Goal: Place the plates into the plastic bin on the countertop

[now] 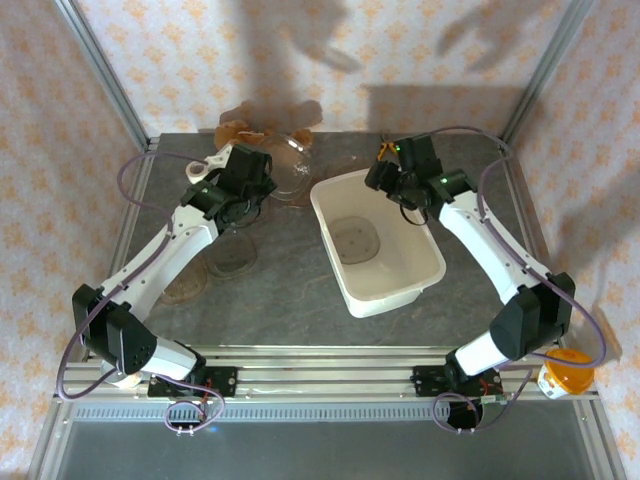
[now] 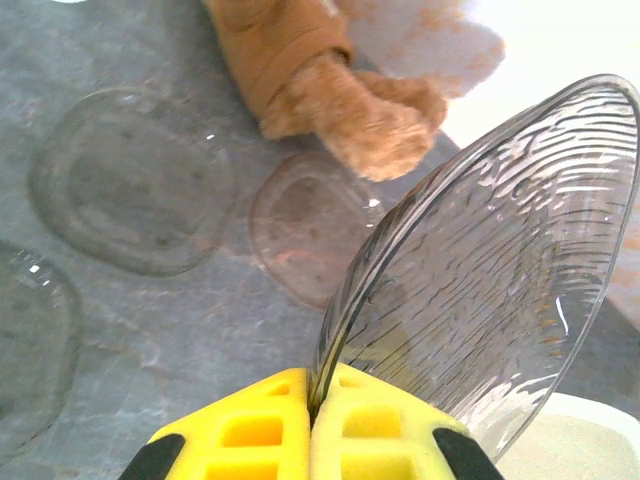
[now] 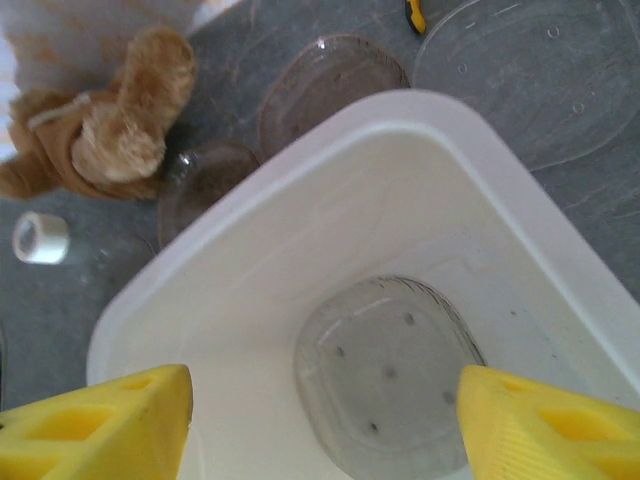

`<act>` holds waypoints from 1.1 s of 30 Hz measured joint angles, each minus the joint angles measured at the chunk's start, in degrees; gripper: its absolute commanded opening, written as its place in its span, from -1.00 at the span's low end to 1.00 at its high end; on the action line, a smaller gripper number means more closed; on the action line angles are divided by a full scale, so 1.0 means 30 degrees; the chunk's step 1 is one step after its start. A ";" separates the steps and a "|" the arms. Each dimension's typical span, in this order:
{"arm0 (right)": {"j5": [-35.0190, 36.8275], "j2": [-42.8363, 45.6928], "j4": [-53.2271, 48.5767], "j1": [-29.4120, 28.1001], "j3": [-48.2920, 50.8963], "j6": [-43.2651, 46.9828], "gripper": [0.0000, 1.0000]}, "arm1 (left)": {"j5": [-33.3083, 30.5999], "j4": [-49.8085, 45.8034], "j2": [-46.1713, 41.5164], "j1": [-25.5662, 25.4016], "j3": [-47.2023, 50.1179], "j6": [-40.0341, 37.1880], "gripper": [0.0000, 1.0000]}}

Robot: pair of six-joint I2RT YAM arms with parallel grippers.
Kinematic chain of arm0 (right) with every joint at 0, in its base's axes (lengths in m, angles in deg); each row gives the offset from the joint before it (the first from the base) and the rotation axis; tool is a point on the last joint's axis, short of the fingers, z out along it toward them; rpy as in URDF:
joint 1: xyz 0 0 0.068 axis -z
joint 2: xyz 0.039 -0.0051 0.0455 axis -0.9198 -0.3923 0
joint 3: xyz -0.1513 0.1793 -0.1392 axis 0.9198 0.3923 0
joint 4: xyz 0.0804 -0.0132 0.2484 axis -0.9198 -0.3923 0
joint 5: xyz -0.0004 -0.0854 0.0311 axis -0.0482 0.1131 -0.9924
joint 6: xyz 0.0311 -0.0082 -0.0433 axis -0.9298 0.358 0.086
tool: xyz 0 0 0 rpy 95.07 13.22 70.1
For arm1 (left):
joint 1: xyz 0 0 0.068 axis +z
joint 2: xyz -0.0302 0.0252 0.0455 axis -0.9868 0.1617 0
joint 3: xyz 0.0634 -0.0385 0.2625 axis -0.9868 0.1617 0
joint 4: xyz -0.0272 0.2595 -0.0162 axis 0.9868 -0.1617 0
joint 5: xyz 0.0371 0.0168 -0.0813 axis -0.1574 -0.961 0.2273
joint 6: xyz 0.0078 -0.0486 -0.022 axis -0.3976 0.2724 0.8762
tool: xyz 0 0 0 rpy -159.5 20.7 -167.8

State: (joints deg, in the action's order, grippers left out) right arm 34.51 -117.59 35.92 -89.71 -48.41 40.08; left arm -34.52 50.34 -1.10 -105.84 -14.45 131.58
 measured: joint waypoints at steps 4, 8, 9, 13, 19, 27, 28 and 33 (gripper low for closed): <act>-0.0911 0.0525 0.0707 0.0226 0.0386 -0.0590 0.40 | 0.0474 0.0867 0.0117 -0.0153 -0.0962 -0.1188 -1.00; -0.1967 0.1326 0.1756 0.0189 0.0393 -0.0838 0.39 | 0.1472 0.1923 0.0911 -0.0495 -0.2135 -0.1894 -1.00; -0.2273 0.1501 0.2127 0.0189 0.0408 -0.0918 0.39 | 0.1778 0.2317 0.1151 -0.0568 -0.2251 -0.1982 -1.00; -0.3111 0.1756 0.3300 0.0189 0.0532 -0.1217 0.34 | 0.2688 0.3490 0.2069 -0.1013 -0.2331 -0.2251 -1.00; -0.3453 0.1581 0.3978 0.0189 0.1086 -0.2076 0.25 | 0.3650 0.4444 0.2827 -0.1632 -0.2331 -0.2142 -1.00; -0.3453 0.0663 0.4736 0.0189 0.1421 -0.3373 0.09 | 0.3803 0.5115 0.2929 -0.2266 -0.2361 -0.1785 -1.00; -0.3446 0.0634 0.4794 0.0189 0.1486 -0.3497 0.05 | 0.3796 0.5195 0.2965 -0.2382 -0.2375 -0.1763 -1.00; -0.3235 0.0619 0.5340 0.0189 0.1719 -0.4146 -0.14 | 0.3585 0.5224 0.3359 -0.2907 -0.2820 -0.1719 -1.00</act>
State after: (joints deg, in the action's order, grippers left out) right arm 24.81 -115.73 51.94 -89.14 -43.25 27.64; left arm -23.76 66.01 8.98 -114.56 -22.91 126.42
